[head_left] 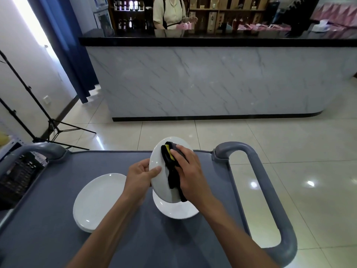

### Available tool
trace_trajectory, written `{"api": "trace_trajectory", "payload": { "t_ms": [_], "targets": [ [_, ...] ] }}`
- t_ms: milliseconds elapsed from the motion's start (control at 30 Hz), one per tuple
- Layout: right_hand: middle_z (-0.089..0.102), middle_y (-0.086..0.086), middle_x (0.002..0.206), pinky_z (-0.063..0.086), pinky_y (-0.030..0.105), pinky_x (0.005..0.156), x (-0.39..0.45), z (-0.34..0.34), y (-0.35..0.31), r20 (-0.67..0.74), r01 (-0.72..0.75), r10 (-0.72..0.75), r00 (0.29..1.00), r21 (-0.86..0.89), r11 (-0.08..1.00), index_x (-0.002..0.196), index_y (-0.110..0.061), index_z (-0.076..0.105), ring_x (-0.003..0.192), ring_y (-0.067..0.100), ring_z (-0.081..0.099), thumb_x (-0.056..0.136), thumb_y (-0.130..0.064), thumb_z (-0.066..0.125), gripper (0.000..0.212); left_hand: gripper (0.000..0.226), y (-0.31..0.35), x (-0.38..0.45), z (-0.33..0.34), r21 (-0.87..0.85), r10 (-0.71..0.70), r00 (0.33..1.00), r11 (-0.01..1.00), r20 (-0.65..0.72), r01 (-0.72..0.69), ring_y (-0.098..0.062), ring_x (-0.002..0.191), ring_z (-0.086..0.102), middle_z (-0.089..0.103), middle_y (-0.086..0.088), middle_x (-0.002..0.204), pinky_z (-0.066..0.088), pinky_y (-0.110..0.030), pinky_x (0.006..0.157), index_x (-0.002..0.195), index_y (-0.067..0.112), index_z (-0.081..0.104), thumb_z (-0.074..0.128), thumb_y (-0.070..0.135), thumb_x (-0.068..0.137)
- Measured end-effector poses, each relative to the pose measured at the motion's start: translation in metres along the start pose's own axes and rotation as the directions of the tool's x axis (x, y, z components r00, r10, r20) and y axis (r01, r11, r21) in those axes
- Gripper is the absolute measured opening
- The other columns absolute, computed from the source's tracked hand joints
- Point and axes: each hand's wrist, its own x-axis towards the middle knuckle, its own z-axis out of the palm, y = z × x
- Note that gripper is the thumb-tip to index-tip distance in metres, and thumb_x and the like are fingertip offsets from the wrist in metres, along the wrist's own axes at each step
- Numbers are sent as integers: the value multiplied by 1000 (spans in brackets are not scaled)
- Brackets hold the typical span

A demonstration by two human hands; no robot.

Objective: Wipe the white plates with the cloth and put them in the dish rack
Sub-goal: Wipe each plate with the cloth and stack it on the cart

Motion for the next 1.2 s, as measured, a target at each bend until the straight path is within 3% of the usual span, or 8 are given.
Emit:
{"api": "trace_trajectory", "payload": {
  "t_ms": [200, 300, 433, 533, 733, 1000, 1200],
  "targets": [
    [47, 9, 148, 36, 49, 111, 11, -3, -7, 8, 134, -134, 991, -54, 989, 140, -10, 55, 139, 29, 41, 91, -1, 58, 50, 24, 7, 4, 3, 48, 64, 996, 997, 67, -67, -35, 94, 73, 77, -14, 99, 57, -46, 84, 106, 11, 75, 63, -4, 92],
    [50, 10, 147, 39, 50, 109, 14, -4, -11, 17, 210, -210, 978, -120, 970, 136, -10, 59, 137, 32, 44, 86, 0, 69, 52, 23, 5, 4, 3, 48, 75, 995, 996, 62, -78, -30, 90, 73, 77, -12, 97, 55, -42, 80, 103, 14, 76, 65, -2, 91],
    [55, 10, 142, 41, 50, 105, 22, -3, -12, -43, 234, -245, 968, -182, 955, 130, -12, 65, 133, 32, 50, 81, -1, 75, 51, 23, 8, 5, -2, 48, 98, 992, 994, 82, -102, -33, 94, 73, 77, -12, 99, 56, -44, 84, 105, 15, 75, 66, -1, 91],
    [54, 6, 143, 40, 49, 105, 32, -2, -12, -74, 157, -172, 982, -174, 972, 131, -14, 64, 133, 30, 48, 82, -2, 72, 51, 25, 9, 6, -6, 13, 101, 989, 995, 108, -103, -38, 98, 72, 76, -16, 103, 55, -48, 91, 108, 11, 74, 64, -4, 91],
    [49, 2, 144, 40, 50, 105, 55, -13, 0, -45, -42, 38, 998, -78, 996, 138, -20, 56, 132, 26, 43, 91, -6, 48, 50, 29, 10, 5, -11, -90, 133, 988, 988, 74, -126, -25, 84, 73, 76, -18, 98, 61, -33, 74, 98, 14, 79, 63, -8, 89],
    [53, 2, 139, 35, 40, 111, 65, -20, 17, 3, -236, 237, 971, 106, 966, 136, -14, 57, 126, 27, 45, 93, 5, 49, 47, 25, 10, 11, -17, -146, 113, 993, 983, 27, -108, -22, 84, 72, 76, -18, 99, 58, -28, 67, 101, 13, 78, 65, -3, 88],
    [56, -4, 131, 37, 33, 111, 54, -25, 22, -4, -349, 364, 931, 278, 895, 133, -15, 57, 124, 16, 49, 92, 7, 50, 47, 24, 8, 11, -23, -222, 69, 997, 972, -18, -71, -23, 86, 73, 76, -18, 101, 58, -27, 68, 109, 7, 74, 65, -1, 88]
  ]
}}
